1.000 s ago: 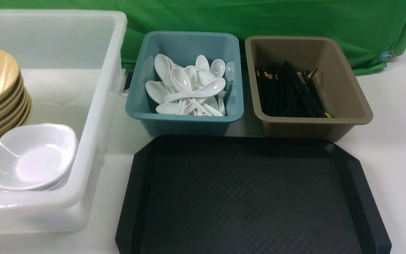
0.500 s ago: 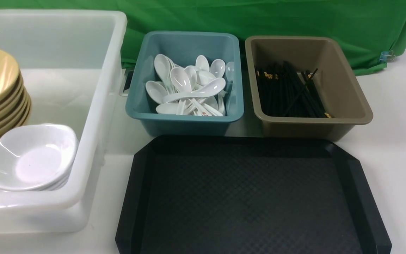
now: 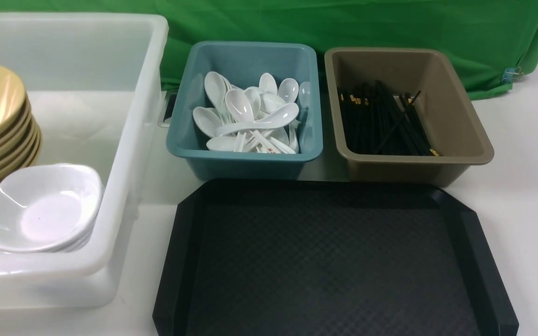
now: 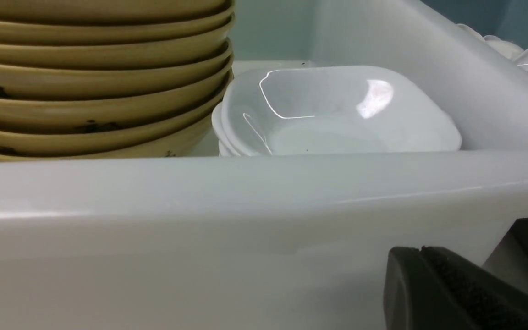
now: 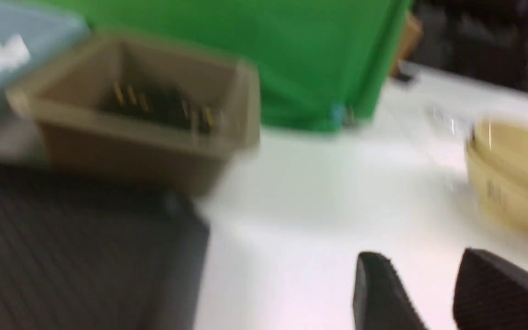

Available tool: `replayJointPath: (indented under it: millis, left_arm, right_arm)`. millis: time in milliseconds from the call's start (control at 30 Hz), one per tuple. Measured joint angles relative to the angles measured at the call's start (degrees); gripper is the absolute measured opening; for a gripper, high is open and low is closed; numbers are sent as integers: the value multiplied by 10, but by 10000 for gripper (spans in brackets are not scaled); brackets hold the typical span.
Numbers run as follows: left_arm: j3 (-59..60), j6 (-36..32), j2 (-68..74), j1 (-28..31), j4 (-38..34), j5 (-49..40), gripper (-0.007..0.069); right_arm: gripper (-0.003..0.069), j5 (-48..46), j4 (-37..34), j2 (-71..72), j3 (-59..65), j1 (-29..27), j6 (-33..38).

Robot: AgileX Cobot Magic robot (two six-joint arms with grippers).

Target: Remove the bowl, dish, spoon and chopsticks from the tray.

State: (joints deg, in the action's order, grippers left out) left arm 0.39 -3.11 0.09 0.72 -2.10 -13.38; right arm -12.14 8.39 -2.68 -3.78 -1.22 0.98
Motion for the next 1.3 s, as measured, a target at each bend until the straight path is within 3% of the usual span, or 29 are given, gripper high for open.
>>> replayJointPath:
  millis: [100, 1300]
  left_arm:
    - [0, 0, -1, 0, 2, 1, 17]
    - [0, 0, -1, 0, 3, 0, 18]
  right_arm:
    - [241, -19, -3, 24, 41, -8, 1]
    - [242, -19, -6, 25, 42, -8, -15]
